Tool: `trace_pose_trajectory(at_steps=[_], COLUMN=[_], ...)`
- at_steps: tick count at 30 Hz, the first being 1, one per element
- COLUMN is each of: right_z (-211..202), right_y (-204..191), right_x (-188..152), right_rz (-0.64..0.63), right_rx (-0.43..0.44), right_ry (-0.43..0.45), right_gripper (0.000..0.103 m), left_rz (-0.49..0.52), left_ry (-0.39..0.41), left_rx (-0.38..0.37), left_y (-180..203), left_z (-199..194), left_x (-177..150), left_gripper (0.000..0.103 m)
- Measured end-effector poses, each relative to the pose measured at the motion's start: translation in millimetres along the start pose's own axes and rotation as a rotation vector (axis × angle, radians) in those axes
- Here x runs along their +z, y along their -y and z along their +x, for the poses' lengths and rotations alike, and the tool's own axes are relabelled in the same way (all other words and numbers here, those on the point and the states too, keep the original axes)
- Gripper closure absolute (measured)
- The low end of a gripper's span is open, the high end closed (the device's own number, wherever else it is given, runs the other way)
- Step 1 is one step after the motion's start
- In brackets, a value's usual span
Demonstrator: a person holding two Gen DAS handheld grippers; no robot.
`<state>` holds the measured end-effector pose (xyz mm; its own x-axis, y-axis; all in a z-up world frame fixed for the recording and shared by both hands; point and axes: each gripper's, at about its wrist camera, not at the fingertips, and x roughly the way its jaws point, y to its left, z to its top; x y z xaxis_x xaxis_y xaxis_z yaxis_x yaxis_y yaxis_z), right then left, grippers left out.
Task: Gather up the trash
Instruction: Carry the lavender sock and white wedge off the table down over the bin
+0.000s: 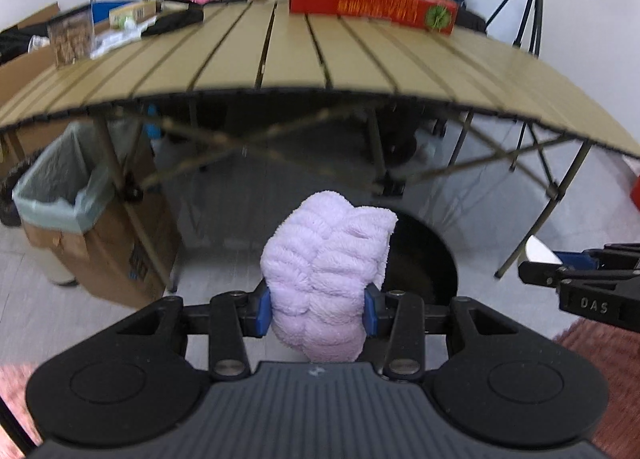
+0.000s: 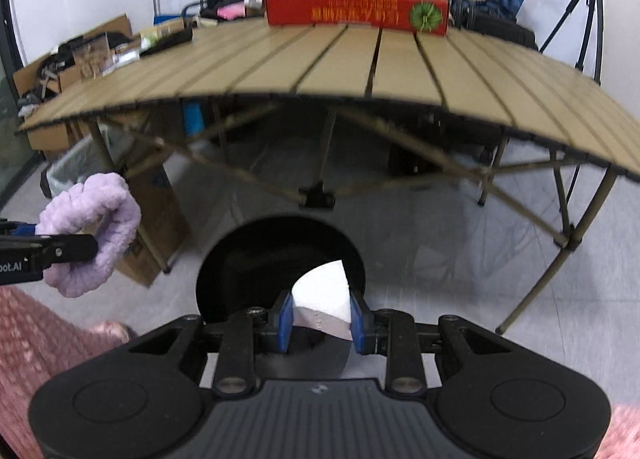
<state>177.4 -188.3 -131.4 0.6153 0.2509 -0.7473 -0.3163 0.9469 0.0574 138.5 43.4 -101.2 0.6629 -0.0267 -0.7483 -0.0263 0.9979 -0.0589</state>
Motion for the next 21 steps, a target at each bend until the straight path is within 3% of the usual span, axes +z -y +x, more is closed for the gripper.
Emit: trace_pose_trajectory(at_steps=[12, 21], right_z=[31.4, 51.2], right_y=[8.3, 14.6], right_x=[-30.9, -33.5], right_rz=[0.032, 0.054], right_rx=[-0.009, 0.007], right_ry=[-0.112, -0.138], right_gripper=[0.075, 0.075], left_rz=[0.001, 0.007], left_ry=[-0.143, -0.226], left_rx=[0.053, 0.093], left_y=[-10.4, -13.8], left_z=[32.5, 54.2], left_x=[-27.6, -34.0], left_gripper=[0.061, 0.061])
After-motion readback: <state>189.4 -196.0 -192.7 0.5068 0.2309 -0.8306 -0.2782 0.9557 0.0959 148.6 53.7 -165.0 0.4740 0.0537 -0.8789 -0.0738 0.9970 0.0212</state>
